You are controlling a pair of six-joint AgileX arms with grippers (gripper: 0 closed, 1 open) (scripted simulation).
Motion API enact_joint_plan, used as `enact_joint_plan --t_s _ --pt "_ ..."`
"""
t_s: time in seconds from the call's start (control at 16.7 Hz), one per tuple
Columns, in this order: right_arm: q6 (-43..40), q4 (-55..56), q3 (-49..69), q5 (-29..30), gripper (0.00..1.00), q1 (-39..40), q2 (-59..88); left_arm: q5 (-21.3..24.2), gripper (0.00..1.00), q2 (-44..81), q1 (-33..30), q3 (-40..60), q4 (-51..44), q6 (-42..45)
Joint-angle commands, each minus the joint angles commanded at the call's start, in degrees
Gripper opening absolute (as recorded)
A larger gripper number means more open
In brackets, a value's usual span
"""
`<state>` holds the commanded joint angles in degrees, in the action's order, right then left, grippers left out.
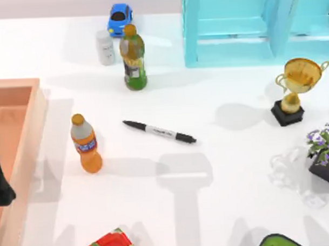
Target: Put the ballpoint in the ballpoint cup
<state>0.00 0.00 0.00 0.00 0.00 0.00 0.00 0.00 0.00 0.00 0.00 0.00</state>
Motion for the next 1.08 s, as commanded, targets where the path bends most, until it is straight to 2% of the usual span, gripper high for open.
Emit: enact_joint_plan --t_s 0.24,0.48,0.72,1.08 --pt "-0.28 -0.89 1.56 0.11 1.0 0.5 1.59 0.0 1.0 0.0 0.0 0.0 0.0 0.0" --pt "-1.98 -6.35 11.17 0.8 1.0 3.5 11.42 0.0 1.0 0.0 0.0 0.0 0.0 0.0" --pt "-4.84 -15.67 27.55 1.96 1.0 8.59 28.37 0.0 1.0 0.0 0.0 0.0 0.0 0.0" --pt "-10.4 -34.15 59.99 4.3 1.0 18.66 61.93 0.0 1.0 0.0 0.0 0.0 0.0 0.0"
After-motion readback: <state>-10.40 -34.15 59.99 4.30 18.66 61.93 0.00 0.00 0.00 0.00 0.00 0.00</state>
